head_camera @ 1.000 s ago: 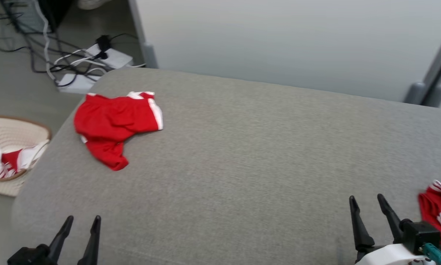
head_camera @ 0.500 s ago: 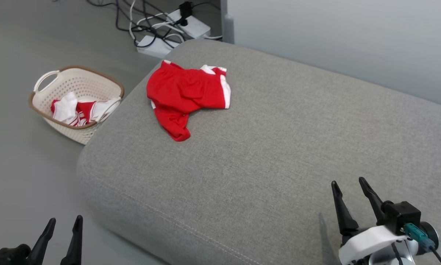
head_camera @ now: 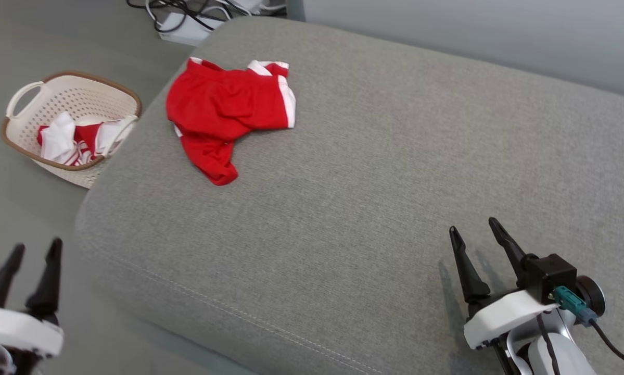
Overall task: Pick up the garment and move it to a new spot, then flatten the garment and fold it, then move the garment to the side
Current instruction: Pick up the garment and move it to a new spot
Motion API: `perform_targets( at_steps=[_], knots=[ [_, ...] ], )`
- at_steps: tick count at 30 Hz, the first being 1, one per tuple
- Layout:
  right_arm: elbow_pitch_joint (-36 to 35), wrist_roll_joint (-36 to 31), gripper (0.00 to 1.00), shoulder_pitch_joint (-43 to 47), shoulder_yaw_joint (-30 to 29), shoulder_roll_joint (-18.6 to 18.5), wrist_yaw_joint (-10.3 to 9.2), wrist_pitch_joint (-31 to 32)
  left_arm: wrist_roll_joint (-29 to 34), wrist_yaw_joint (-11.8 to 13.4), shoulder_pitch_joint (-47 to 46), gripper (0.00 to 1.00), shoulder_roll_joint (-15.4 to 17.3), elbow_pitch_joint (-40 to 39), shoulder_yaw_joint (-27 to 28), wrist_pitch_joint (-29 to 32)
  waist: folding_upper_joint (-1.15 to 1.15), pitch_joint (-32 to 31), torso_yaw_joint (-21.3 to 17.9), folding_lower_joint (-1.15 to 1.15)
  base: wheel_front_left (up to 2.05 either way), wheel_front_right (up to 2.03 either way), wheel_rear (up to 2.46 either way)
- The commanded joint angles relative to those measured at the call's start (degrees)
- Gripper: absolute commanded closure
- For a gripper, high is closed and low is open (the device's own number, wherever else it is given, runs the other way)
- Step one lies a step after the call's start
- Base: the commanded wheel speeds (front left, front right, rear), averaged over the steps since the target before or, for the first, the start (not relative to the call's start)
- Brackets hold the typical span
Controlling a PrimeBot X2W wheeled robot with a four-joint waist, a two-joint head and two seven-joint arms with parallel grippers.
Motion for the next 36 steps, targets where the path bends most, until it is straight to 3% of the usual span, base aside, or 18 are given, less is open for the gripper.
perform_targets(
  at_steps=[1,3,4,19,29,36],
  knots=[
    [-2.1,-0.5,0.0,-2.0,1.9,-0.2,-0.01,-0.5,-2.4,0.0,-4.7,0.0,4.3,-0.3,1.6,-0.3,0.0,2.2,-2.1,0.0,0.0,0.0,0.0],
    [-2.5,-0.8,0.0,-2.7,2.6,-0.2,-0.01,-0.3,-5.2,0.0,-7.3,0.0,7.3,0.4,-0.8,-0.3,0.0,3.6,-3.3,0.0,0.0,0.0,0.0],
    [-2.5,-0.8,0.0,-2.7,2.6,-0.2,-0.01,-0.3,-5.2,0.0,-7.3,0.0,7.3,0.4,-0.8,-0.3,0.0,3.6,-3.3,0.0,0.0,0.0,0.0],
    [-8.1,-2.6,0.0,-5.3,7.1,-0.2,-0.01,-0.2,-24.4,0.0,-26.4,0.0,28.7,1.6,-22.2,1.5,0.0,13.5,-12.5,0.0,0.0,0.0,0.0],
    [-13.3,-3.1,0.0,-4.4,9.5,-0.2,-0.01,-0.8,-35.1,0.0,-32.8,0.0,35.2,1.3,-28.1,3.5,0.0,18.0,-19.5,0.0,0.0,0.0,0.0],
    [-17.8,-3.5,0.0,-2.3,10.8,-0.2,-0.01,-1.3,-38.5,0.0,-32.8,0.0,39.3,0.3,-30.0,2.6,0.0,21.2,-23.9,0.0,0.0,0.0,0.0]
  ],
)
